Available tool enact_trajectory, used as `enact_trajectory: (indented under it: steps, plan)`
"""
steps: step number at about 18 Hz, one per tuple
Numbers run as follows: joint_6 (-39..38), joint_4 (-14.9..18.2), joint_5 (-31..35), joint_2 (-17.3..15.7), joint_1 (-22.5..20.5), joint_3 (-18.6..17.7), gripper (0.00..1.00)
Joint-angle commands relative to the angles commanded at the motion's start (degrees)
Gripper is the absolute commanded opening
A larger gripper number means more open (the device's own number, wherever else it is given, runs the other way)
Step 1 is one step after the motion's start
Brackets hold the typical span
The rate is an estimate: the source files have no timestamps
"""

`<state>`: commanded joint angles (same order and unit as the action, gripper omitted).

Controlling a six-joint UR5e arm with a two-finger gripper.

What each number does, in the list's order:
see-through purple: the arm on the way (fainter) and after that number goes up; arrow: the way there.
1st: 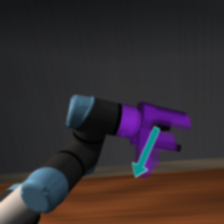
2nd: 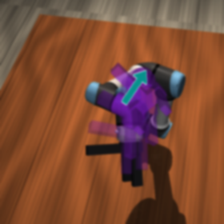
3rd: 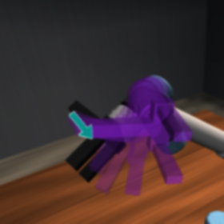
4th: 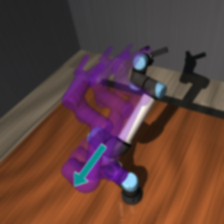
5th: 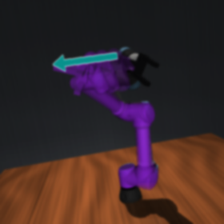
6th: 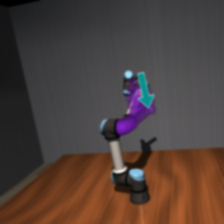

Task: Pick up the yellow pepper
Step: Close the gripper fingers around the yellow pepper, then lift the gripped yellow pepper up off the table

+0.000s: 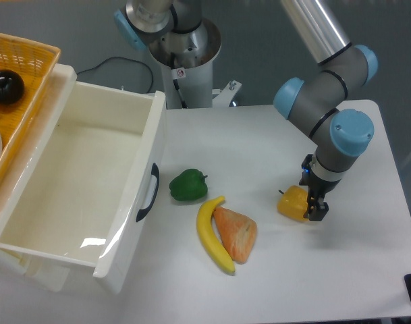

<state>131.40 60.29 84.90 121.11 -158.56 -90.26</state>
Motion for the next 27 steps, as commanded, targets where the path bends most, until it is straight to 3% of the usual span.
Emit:
enact_trajectory:
  steps: [9,17,20,27]
  plan:
    - [-0.79,-0.52,0.18,0.62,0.62,-1.05,0.91]
    - [-2.10,-1.05,0.09,0.62,0.70,-1.05,0.54]
    - [-6.05,-1.05,0.09,0.26,0.88,-0.97,0.40]
    - [-12.47,-0.62,0.00,-1.14,0.79,1.40,0.36]
